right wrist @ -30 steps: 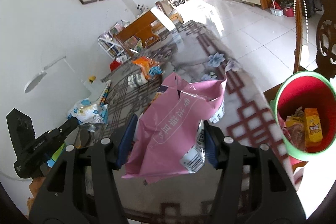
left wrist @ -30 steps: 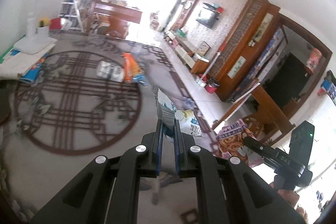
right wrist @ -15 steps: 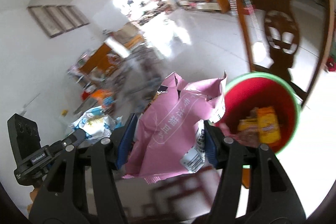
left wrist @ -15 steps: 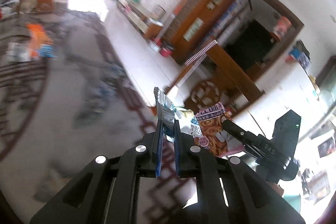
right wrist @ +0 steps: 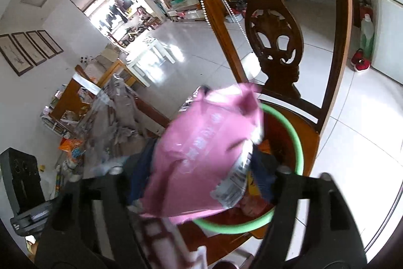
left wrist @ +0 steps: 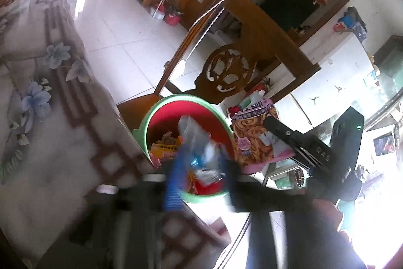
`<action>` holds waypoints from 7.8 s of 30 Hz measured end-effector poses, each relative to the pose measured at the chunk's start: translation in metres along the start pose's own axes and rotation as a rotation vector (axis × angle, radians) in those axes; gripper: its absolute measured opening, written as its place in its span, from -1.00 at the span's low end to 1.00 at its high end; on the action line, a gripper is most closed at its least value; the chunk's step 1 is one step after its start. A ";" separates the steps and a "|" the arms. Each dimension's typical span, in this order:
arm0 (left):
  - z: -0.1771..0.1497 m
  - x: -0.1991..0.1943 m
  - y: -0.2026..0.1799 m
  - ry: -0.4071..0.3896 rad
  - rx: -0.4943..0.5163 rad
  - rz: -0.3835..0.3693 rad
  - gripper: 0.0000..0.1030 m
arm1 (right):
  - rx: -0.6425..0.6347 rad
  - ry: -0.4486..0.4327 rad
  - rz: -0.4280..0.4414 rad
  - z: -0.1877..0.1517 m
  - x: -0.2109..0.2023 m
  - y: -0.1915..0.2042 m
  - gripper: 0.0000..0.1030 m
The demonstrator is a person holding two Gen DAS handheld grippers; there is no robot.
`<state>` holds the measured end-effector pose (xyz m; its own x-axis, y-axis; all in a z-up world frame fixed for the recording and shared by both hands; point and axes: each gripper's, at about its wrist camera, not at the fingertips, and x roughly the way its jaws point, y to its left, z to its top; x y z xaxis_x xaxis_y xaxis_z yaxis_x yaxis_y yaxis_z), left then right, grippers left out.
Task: Collect trash
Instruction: 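Open both tools to drop the wrapper and pink bag into the bin, then grasp the white paper cup with the left tool while the right tool grasps the orange snack bag, then carry the paper cup and orange snack bag over the red bin, then open both tools to drop the cup and snack bag into the bin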
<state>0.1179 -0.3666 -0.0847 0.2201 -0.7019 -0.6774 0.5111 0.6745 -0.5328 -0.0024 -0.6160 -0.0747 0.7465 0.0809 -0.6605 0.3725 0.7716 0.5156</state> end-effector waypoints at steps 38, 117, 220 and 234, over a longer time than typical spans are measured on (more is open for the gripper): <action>0.079 -0.176 0.340 -0.129 -0.342 0.817 0.71 | -0.097 0.392 0.420 -0.070 0.063 0.179 0.82; -0.108 -0.253 0.194 -0.272 -0.268 0.599 0.58 | -0.764 0.402 0.253 -0.138 0.084 0.333 0.25; -0.027 -0.043 -0.009 -0.073 0.046 0.350 0.59 | -0.155 0.119 0.022 -0.042 -0.019 0.046 0.26; 0.002 -0.004 -0.021 -0.071 0.045 0.192 0.59 | -0.136 0.097 -0.049 -0.018 0.003 0.021 0.31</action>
<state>0.1075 -0.3784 -0.0694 0.3745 -0.5767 -0.7261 0.4903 0.7878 -0.3727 -0.0024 -0.5884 -0.0757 0.6698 0.0964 -0.7363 0.3248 0.8536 0.4072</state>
